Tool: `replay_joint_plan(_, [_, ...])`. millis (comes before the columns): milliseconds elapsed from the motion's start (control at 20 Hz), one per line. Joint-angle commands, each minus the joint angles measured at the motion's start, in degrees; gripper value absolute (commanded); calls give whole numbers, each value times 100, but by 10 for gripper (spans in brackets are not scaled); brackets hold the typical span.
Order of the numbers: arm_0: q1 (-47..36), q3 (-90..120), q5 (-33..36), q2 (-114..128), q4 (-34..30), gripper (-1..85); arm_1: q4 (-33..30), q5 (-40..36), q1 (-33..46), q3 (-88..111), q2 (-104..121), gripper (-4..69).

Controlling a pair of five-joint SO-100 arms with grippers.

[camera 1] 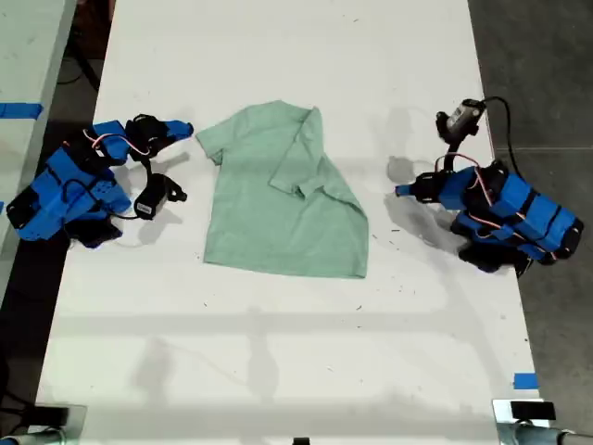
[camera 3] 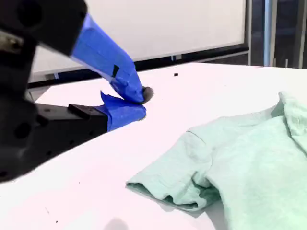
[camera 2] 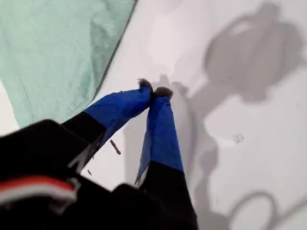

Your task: Fold t shirt

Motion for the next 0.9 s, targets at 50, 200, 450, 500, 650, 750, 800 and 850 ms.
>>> replay_joint_plan(50, [-26,220,-141,53,18,-2,422,932,299,264,88,16])
replay_joint_plan(200, [-18,220,-141,53,18,-2,422,923,202,264,88,16])
replay_joint_plan(450, [-18,220,-141,53,18,-2,422,923,167,264,88,16])
replay_joint_plan(500, [-18,220,-141,53,18,-2,422,923,167,264,88,17])
replay_joint_plan(650, [-18,220,-141,53,18,-2,422,923,141,264,88,17])
replay_joint_plan(750, [-18,220,-141,53,18,-2,422,923,132,264,88,17])
replay_joint_plan(800, [-18,220,-141,53,18,-2,422,923,132,264,88,17])
replay_joint_plan(850, [-18,220,-141,53,18,-2,422,923,105,264,88,17])
